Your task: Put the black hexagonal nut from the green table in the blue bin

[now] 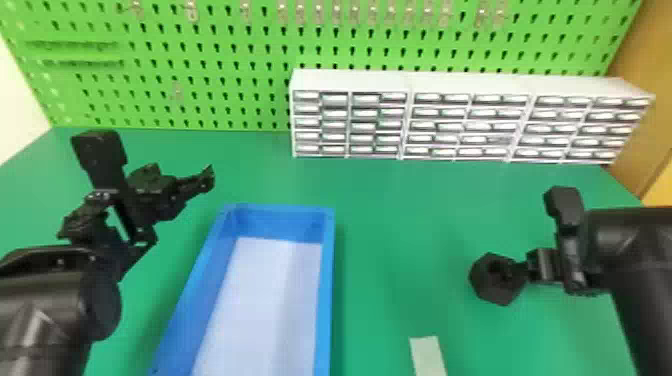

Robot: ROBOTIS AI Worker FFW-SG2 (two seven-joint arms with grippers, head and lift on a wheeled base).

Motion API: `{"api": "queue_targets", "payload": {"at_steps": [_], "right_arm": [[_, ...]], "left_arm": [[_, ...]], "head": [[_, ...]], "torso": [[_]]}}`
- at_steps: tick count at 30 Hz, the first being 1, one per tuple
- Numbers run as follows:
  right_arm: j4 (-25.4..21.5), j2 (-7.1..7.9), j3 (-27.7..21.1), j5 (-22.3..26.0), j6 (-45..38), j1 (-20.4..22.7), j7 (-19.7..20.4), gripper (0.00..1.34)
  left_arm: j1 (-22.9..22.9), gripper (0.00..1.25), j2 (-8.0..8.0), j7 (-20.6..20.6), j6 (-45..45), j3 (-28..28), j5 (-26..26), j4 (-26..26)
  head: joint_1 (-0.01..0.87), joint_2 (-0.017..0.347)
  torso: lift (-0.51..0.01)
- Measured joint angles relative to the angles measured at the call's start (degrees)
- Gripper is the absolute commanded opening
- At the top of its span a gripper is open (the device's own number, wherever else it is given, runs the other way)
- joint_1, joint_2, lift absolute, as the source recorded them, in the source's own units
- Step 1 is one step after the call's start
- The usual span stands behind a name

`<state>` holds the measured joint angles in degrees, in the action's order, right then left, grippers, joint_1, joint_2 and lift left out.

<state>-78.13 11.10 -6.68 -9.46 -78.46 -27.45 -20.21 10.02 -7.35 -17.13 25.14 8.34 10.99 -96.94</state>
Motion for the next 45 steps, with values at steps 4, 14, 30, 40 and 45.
{"api": "queue_targets", "payload": {"at_steps": [4,14,30,40,45], "right_arm": [[0.00,-0.02,0.13,0.00,0.08,-0.02,0.00,0.66],[0.00,0.09,1.06,-0.46,0.23,-0.20,-0.01,0.44],[-0.02,0.15,2.57,-1.79,0.42,-0.41,0.00,0.25],[-0.59,0.15,2.41,-1.85,0.70,-0.40,0.01,0.25],[-2.89,0.31,2.81,-3.43,0.87,-0.34,0.00,0.25]], "left_arm": [[0.04,1.13,0.00,-0.01,0.00,0.01,0.00,0.00],[0.06,1.13,-0.01,-0.01,0.00,-0.08,-0.08,0.00],[0.00,1.13,-0.01,-0.10,0.09,0.00,-0.09,0.00],[-0.03,1.13,-0.01,-0.10,0.09,0.09,-0.09,0.00],[-0.08,1.13,-0.01,-0.15,0.09,0.15,-0.09,0.00]], "head": [[0.666,0.032],[0.666,0.032],[0.666,0.032],[0.666,0.032],[0.666,0.032]], "torso": [[-0.100],[-0.100],[-0.100],[-0.100],[-0.100]]}}
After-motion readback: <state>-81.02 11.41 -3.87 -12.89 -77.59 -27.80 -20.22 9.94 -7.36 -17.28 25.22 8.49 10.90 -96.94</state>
